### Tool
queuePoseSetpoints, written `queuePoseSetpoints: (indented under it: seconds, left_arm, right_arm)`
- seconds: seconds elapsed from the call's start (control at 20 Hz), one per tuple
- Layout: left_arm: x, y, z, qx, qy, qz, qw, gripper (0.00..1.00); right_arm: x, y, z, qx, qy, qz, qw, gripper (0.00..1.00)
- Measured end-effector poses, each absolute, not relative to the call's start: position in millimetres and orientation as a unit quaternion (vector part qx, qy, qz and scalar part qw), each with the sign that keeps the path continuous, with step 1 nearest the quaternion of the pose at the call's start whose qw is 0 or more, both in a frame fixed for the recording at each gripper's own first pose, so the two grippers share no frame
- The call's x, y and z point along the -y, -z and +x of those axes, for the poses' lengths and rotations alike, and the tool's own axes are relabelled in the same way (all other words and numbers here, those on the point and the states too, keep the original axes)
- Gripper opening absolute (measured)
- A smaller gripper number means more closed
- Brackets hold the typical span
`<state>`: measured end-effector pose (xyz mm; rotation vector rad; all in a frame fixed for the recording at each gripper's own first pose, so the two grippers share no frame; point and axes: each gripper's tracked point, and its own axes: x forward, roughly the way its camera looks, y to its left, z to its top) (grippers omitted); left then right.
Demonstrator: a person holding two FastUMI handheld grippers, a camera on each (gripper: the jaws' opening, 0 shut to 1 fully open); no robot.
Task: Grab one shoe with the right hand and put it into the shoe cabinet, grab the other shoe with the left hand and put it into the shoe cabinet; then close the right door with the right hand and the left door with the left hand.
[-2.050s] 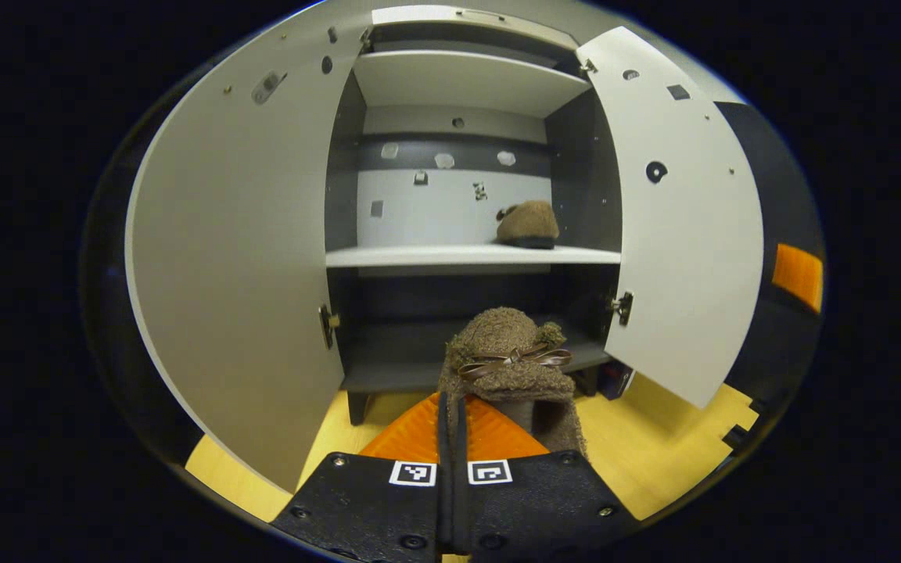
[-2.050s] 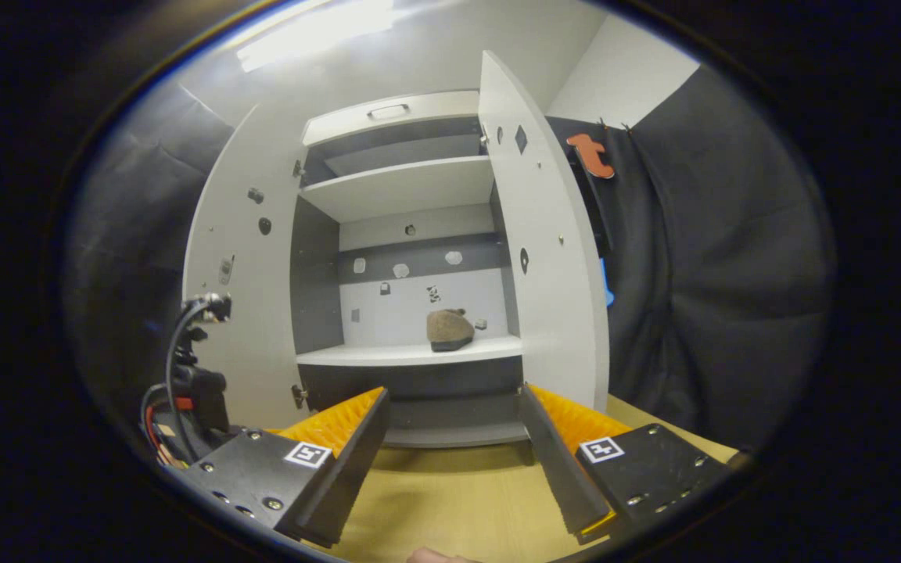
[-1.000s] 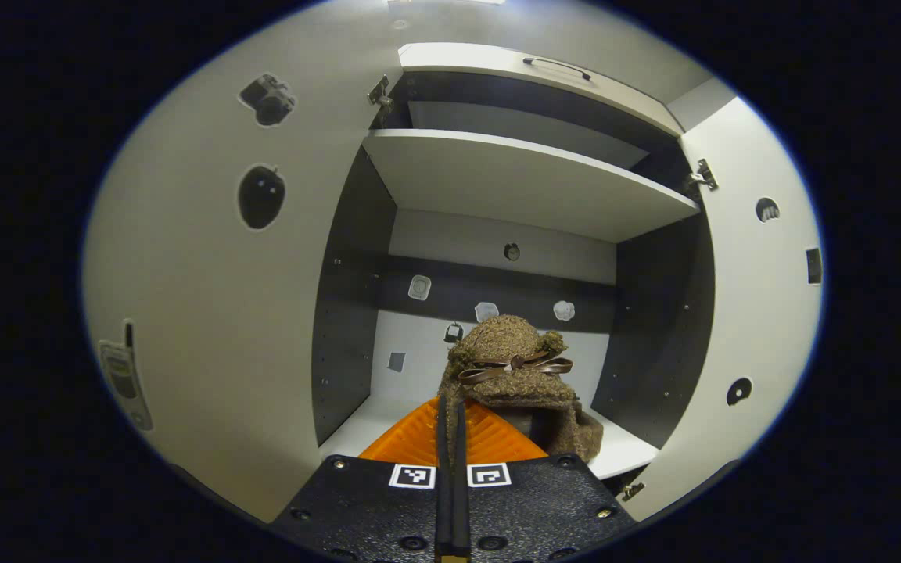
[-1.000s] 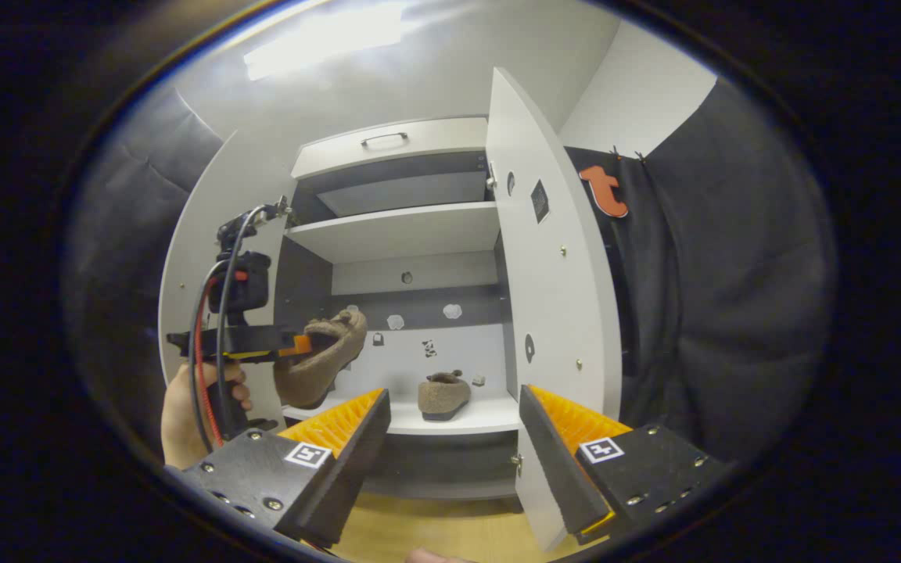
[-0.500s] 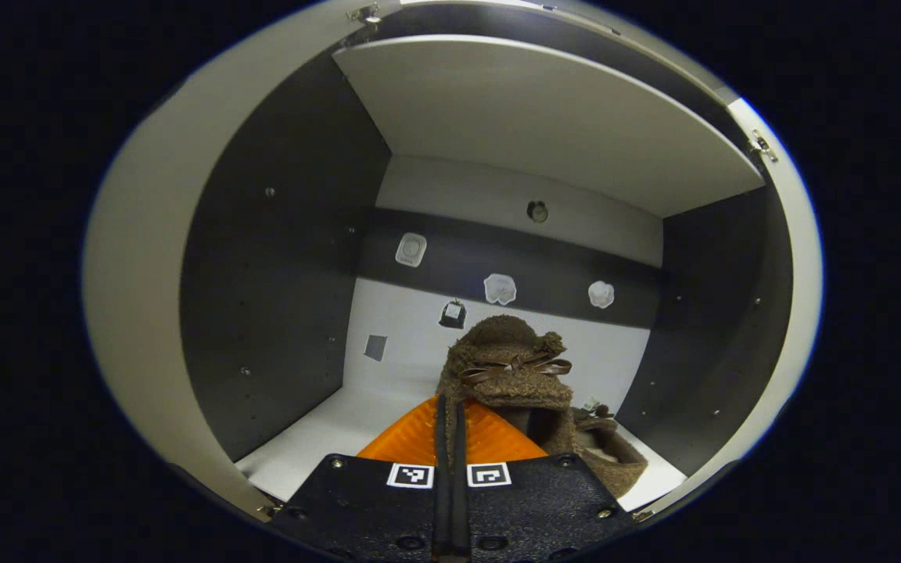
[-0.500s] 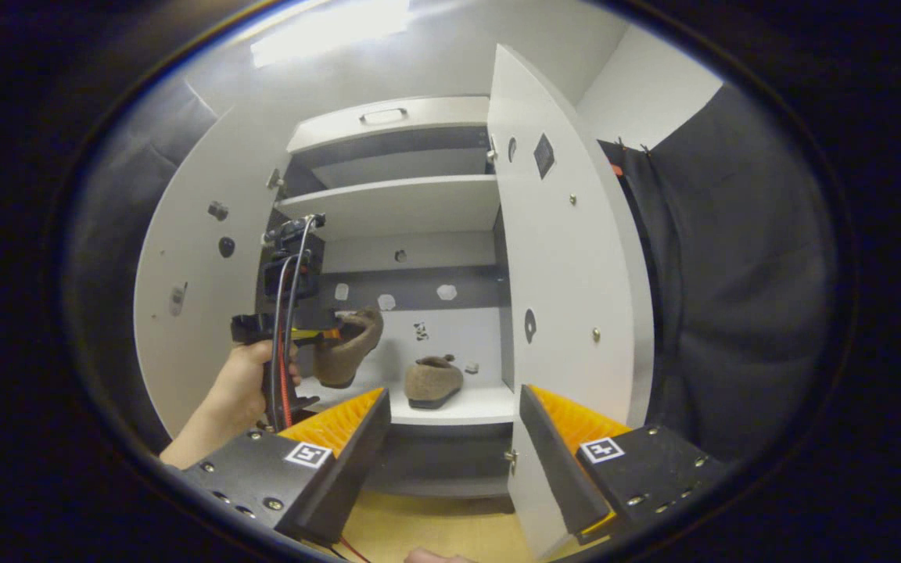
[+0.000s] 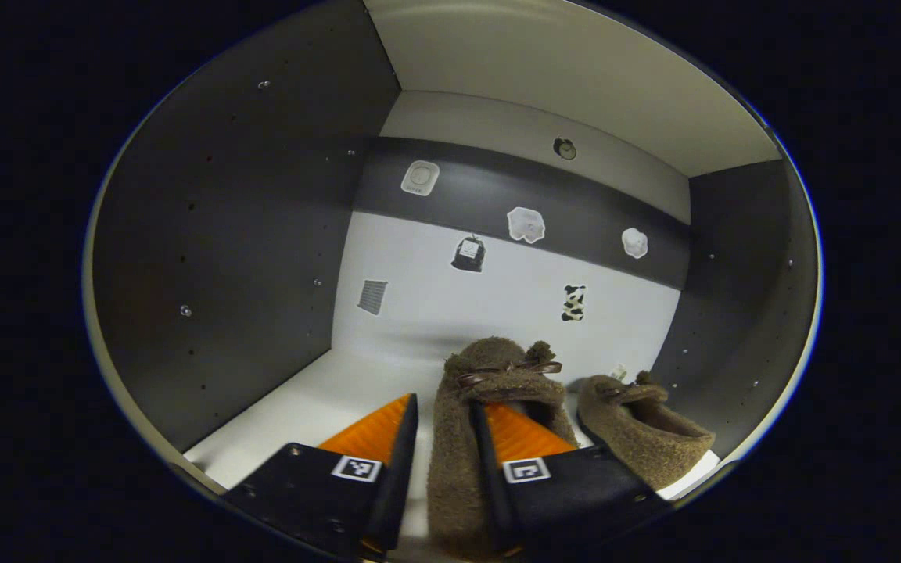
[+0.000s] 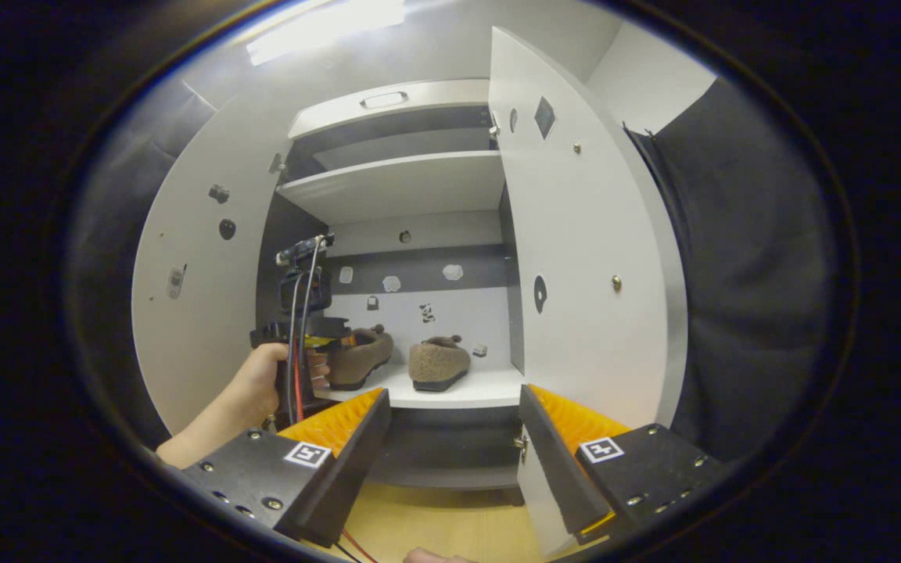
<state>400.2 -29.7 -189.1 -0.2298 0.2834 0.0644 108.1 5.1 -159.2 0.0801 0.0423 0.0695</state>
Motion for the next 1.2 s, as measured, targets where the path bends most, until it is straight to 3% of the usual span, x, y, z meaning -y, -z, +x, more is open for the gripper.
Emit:
queuePoseSetpoints:
  seconds: [0.1, 0.15, 0.25, 0.45, 0.5, 0.55, 0.7, 1.2]
  left_arm:
    - [29, 189, 400, -0.136, -0.033, -0.122, 0.983, 0.71]
    - [25, 187, 398, -0.136, -0.038, -0.118, 0.983, 0.82]
    - [23, 186, 396, -0.138, -0.039, -0.107, 0.984, 0.90]
    - [14, 175, 375, -0.144, -0.049, -0.072, 0.986, 0.90]
    - [11, 163, 371, -0.128, -0.049, -0.072, 0.988, 0.91]
    - [12, 154, 365, -0.111, -0.043, -0.078, 0.990, 0.99]
    - [9, 114, 330, -0.074, -0.036, -0.084, 0.993, 0.97]
    - [29, 85, 154, -0.075, 0.016, -0.044, 0.996, 0.96]
  right_arm:
    - [-11, 163, 108, -0.022, -0.043, 0.047, 0.998, 0.96]
    - [-14, 167, 109, -0.024, -0.046, 0.049, 0.997, 0.96]
    - [-15, 174, 108, -0.033, -0.046, 0.050, 0.997, 1.00]
    - [-16, 174, 97, -0.035, -0.043, 0.054, 0.997, 0.99]
    - [-17, 173, 93, -0.034, -0.042, 0.053, 0.997, 0.99]
    - [-17, 172, 88, -0.032, -0.042, 0.052, 0.997, 0.99]
    - [-14, 174, 67, -0.025, -0.037, 0.057, 0.997, 0.99]
    - [-12, 172, -15, -0.011, -0.018, 0.048, 0.999, 0.99]
